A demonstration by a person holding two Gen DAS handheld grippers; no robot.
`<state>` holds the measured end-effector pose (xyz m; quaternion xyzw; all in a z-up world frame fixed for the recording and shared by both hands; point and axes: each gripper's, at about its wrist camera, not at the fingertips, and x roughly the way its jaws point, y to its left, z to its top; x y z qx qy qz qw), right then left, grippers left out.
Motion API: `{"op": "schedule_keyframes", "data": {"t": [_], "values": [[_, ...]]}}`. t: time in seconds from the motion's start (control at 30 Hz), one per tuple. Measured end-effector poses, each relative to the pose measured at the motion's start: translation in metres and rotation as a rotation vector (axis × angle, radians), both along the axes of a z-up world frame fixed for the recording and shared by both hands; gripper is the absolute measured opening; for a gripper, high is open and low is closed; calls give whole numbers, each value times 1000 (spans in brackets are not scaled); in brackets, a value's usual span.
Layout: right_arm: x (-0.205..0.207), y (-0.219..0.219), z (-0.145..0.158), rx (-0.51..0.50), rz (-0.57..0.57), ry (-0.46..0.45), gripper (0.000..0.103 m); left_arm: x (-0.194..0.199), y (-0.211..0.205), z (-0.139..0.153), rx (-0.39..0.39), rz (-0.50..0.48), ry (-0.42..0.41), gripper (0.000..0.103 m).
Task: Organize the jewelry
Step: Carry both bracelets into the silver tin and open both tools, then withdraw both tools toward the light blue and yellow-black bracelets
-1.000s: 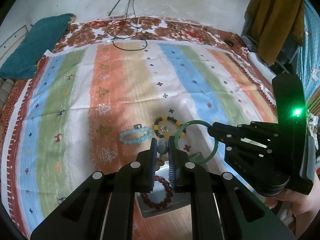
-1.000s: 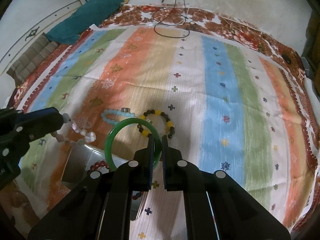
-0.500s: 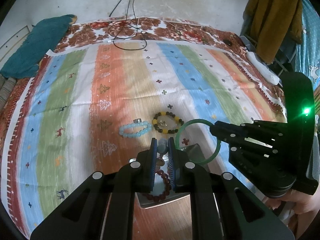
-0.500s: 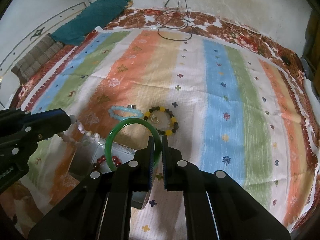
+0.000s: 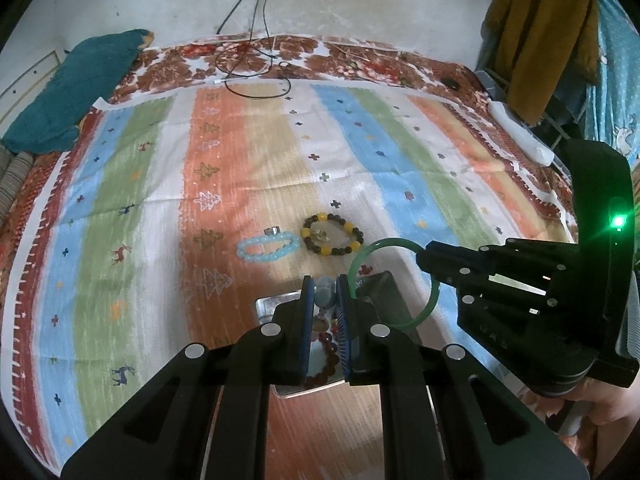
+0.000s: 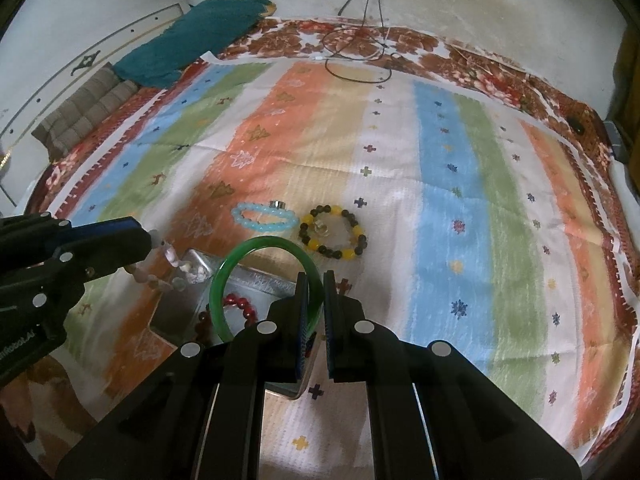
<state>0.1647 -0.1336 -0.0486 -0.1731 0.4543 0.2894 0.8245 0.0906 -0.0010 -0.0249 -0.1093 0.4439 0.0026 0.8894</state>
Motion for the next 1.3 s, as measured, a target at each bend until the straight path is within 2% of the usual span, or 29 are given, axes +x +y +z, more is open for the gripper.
{"op": "schedule_keyframes", "data": {"t": [0.27, 0.4, 0.47, 0.6, 0.83, 1.1, 1.3], "values": [[-5, 1, -3, 16, 11, 32, 8, -3, -1, -3, -13, -5, 16, 11], [3, -1, -5, 20, -26, 52, 11, -5, 3, -7, -10, 23, 36, 28], [5, -3, -5, 20, -41, 59, 11, -4, 6, -8, -8, 38, 41, 30], [11, -8, -7, 18, -73, 73, 28, -1, 14, -9, -11, 72, 50, 39], [16, -7, -8, 17, -91, 82, 33, 5, 23, -13, 5, 107, 67, 49], [25, -8, -12, 0, -106, 82, 47, 10, 32, -15, 15, 141, 74, 64], [32, -6, -14, -10, -110, 89, 54, 16, 35, -19, 21, 152, 90, 69]]}}
